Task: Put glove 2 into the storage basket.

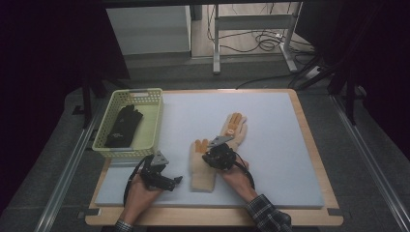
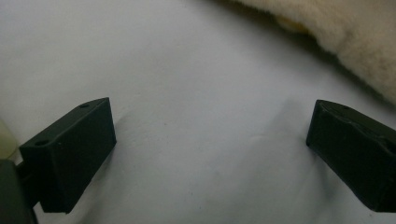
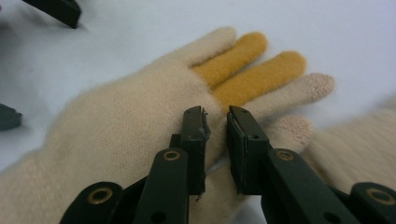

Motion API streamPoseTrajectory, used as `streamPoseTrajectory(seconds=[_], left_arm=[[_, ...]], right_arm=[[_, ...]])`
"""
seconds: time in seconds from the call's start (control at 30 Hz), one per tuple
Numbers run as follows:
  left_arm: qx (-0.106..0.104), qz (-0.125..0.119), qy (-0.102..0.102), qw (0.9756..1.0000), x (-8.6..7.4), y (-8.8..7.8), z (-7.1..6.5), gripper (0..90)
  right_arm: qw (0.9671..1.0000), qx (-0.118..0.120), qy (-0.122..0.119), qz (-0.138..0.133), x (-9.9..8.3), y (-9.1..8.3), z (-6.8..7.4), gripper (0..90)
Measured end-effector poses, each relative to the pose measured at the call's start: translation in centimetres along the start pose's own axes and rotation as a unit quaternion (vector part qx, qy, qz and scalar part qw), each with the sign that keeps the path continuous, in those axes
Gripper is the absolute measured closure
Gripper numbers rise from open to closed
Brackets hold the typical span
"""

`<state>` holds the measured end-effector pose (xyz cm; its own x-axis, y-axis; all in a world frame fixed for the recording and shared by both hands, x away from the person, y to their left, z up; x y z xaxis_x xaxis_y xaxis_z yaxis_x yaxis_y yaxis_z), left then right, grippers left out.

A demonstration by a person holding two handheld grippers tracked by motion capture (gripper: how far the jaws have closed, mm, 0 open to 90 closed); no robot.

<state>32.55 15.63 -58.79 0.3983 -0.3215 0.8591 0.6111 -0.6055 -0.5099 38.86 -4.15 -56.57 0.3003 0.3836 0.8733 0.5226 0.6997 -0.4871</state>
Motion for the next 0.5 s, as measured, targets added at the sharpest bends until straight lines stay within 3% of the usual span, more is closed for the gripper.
streamPoseTrajectory(seconds=[0.17,0.43,0.5], left_arm=[[0.000,0.000,0.000,1.0000,0.0,0.0,0.0,1.4],[0.000,0.000,0.000,1.0000,0.0,0.0,0.0,1.4],[0.000,0.000,0.000,1.0000,0.0,0.0,0.0,1.4]], right_arm=[[1.0000,0.000,-0.005,-0.005,0.6,-0.5,-0.3,70.1],[0.9996,-0.022,0.008,-0.018,1.5,-2.6,-3.4,63.8],[0.9990,-0.040,0.006,-0.016,1.5,-3.1,-4.9,60.2]])
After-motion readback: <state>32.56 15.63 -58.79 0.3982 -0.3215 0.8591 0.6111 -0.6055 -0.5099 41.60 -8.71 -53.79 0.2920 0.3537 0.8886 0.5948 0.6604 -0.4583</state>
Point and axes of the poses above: each handheld gripper's, and its own axes: y roughly forward along the jaws, x roughly out of its top, z roughly to its left, the point moved 5 cm from there along y, roughly forward along the jaws, and after that the axes turned 15 degrees about -z, right-handed, at the moved point
